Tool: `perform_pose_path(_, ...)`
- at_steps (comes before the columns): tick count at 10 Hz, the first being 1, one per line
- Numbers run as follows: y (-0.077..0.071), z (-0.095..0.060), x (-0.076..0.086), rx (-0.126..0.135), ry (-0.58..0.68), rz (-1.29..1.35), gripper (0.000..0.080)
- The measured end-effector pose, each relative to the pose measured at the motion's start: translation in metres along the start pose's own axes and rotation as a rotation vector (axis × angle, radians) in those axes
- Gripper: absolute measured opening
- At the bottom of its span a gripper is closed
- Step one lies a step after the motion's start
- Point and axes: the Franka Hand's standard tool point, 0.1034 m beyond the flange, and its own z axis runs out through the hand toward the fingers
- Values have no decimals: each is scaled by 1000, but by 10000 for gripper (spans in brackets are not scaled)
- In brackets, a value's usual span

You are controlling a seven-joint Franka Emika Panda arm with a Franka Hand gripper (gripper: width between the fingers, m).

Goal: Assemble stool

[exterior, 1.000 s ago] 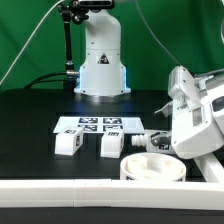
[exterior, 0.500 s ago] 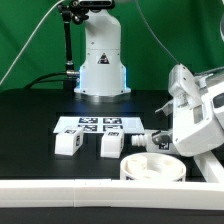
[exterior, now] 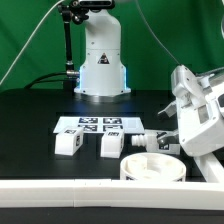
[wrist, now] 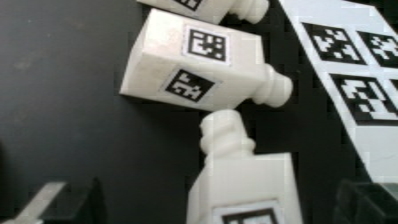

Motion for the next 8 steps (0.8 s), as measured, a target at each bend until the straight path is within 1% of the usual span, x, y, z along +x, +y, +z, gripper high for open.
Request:
perform_pose_path(1,2,-1,2,-20,7,-2,649)
perform_pose_path(2,4,-2,6,-73,20,-12,649)
perform_pose_path(3,1,-2,7,-101,30,-23,649)
perform_pose_path(4,-4,-2,6,-104,42,3,649)
perform_pose_path(5,-8,-4,6,-117,59,20,649)
perform_pose_path(6,-12,-4,6,-123,68,17,649)
perform_pose_path(8,-16,1,10,-128,84,9,649)
